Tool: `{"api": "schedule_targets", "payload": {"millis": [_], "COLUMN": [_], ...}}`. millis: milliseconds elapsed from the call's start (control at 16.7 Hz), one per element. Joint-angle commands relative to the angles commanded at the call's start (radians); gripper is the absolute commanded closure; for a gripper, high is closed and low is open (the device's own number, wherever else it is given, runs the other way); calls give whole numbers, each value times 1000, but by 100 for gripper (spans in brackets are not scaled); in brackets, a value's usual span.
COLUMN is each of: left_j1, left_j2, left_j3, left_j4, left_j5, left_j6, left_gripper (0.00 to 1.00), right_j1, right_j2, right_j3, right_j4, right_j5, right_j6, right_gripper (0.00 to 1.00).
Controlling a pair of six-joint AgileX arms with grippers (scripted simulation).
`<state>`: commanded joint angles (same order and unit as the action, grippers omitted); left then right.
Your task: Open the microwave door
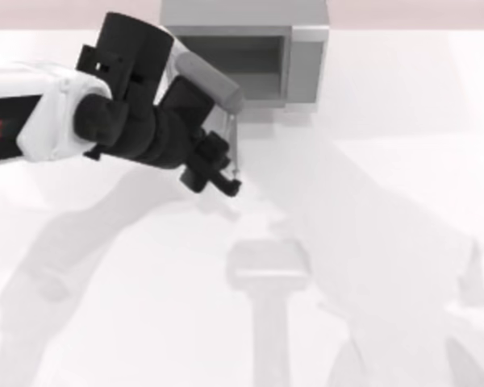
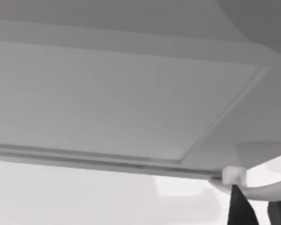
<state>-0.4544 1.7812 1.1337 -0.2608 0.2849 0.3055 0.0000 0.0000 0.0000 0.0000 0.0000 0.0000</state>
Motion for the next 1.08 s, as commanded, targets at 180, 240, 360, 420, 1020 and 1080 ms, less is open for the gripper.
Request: {"api": "schedule_targets", "payload": {"millis": [180, 240, 360, 420, 1020, 1080], "left_j1": [0, 0, 0, 0, 0, 0], "left_j2": [0, 0, 0, 0, 0, 0], "left_j3": [0, 0, 0, 0, 0, 0], "left_j4": [0, 0, 0, 0, 0, 0], "left_j5": [0, 0, 0, 0, 0, 0], "left_j6": [0, 0, 0, 0, 0, 0], "left_gripper": [100, 100, 100, 100, 100, 100], "right_j1": [0, 0, 0, 0, 0, 0], "right_j2": [0, 0, 0, 0, 0, 0], "right_j3": [0, 0, 0, 0, 0, 0], "right_j4": [0, 0, 0, 0, 0, 0], "right_j5": [0, 0, 0, 0, 0, 0], "right_j6": [0, 0, 0, 0, 0, 0], "right_gripper": [0, 0, 0, 0, 0, 0]}}
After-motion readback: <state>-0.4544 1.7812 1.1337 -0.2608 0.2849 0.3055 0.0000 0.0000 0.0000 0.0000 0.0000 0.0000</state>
